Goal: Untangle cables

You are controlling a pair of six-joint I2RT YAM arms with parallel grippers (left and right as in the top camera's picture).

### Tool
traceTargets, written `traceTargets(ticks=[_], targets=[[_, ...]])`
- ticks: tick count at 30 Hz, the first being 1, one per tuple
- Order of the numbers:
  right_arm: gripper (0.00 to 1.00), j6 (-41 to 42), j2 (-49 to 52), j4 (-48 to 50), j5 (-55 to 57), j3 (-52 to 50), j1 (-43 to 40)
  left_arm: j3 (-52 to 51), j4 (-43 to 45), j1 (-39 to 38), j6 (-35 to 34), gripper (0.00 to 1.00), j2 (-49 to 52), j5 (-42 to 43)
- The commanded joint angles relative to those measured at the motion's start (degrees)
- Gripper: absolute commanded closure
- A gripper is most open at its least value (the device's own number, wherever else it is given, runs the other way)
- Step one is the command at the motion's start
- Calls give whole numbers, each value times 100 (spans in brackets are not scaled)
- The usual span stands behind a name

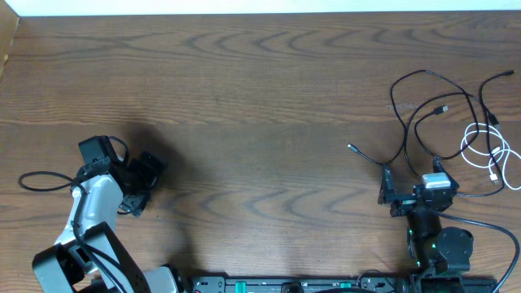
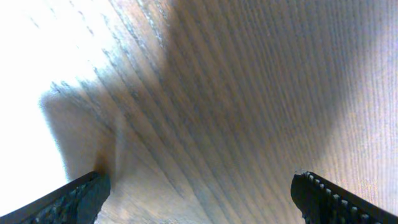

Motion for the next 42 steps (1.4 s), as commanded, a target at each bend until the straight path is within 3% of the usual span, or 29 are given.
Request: traceTargets(ticks=[1,13,42], targets=[[1,-74,-35,-20,0,-11,50,-444,-122,31,116,1,129,-334],[1,-74,-35,-20,0,-11,50,-953,11,31,114,1,129,-356],[1,-74,-35,-20,0,-11,50,-973,424,31,70,1,129,-352]])
